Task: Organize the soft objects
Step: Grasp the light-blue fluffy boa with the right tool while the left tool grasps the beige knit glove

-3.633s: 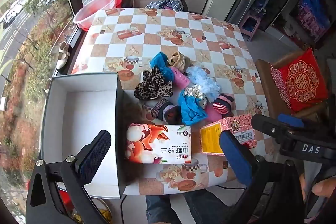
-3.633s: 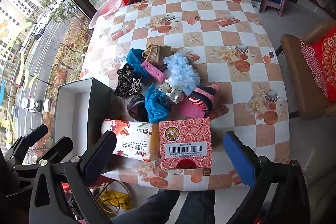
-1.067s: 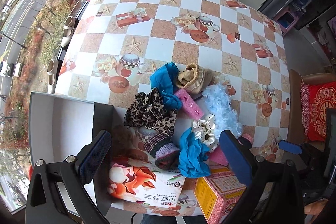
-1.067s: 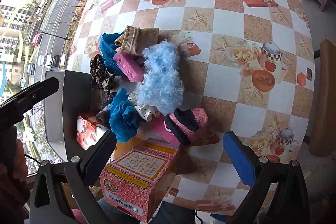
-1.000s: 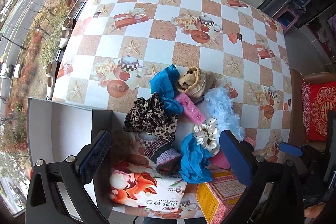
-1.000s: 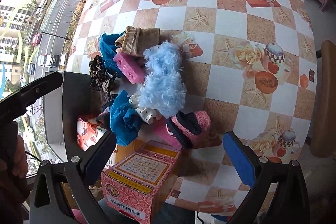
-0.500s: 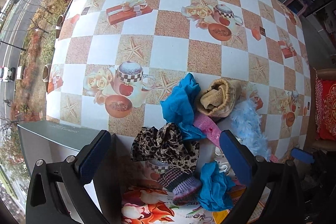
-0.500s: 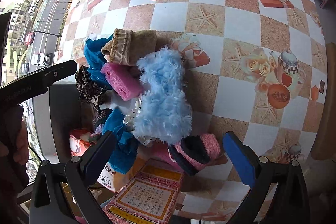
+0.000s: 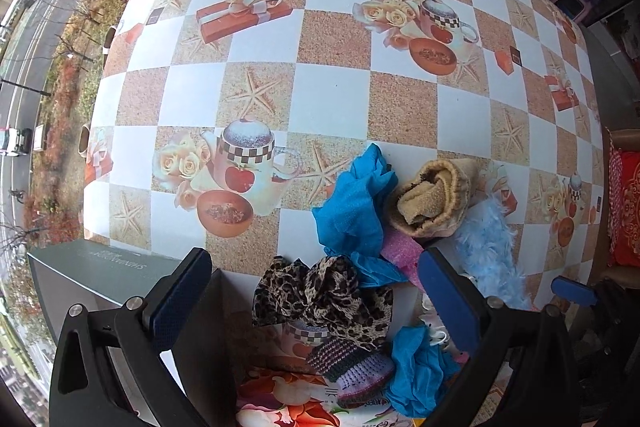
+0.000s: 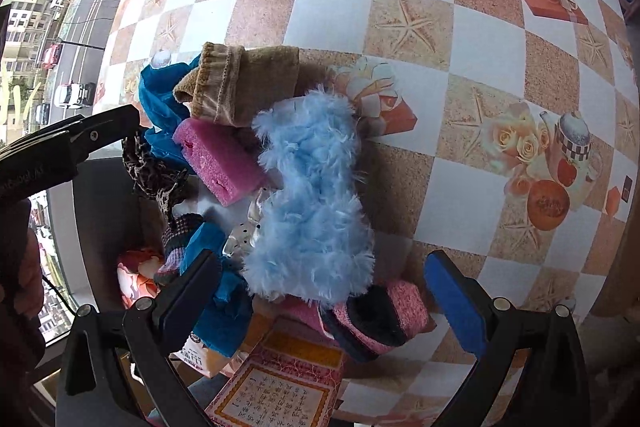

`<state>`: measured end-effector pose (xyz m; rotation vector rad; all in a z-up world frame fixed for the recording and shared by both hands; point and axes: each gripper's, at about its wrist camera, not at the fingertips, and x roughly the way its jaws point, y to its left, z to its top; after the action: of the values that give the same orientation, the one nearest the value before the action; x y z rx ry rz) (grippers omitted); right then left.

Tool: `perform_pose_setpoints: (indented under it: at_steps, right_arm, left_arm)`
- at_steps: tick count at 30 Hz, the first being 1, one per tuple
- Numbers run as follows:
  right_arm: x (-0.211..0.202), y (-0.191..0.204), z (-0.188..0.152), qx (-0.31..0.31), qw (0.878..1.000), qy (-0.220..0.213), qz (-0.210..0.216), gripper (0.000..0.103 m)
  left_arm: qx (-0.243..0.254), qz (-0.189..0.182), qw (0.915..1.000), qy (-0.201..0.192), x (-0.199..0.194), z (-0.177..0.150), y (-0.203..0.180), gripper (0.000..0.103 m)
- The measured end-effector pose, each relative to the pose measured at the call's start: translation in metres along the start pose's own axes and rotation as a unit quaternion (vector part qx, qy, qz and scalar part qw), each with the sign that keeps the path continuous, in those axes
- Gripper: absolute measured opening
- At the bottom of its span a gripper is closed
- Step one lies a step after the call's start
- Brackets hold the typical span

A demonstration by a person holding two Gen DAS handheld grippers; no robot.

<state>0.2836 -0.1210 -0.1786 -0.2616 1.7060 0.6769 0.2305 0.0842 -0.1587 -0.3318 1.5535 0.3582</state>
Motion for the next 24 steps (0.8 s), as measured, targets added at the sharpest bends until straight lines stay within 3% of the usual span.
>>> perform_pose_setpoints:
  at_steps: [13, 19, 24]
  right_arm:
    - [0.049, 0.004, 0.033, -0.028, 0.998, 0.033, -0.038, 0.102]
    - [0.064, -0.003, 0.042, -0.045, 0.992, 0.010, -0.121, 0.102]
    - [0.049, -0.060, 0.048, 0.010, 0.982, -0.015, -0.186, 0.102]
  left_arm:
    - [0.002, 0.013, 0.9999, 0.003, 0.009, 0.006, -0.001, 0.103]
    - [0.016, 0.020, 0.9997, -0.006, 0.005, 0.004, -0.009, 0.103]
    - [0.027, 0.021, 0.9994, -0.002, 0.010, 0.006, -0.018, 0.103]
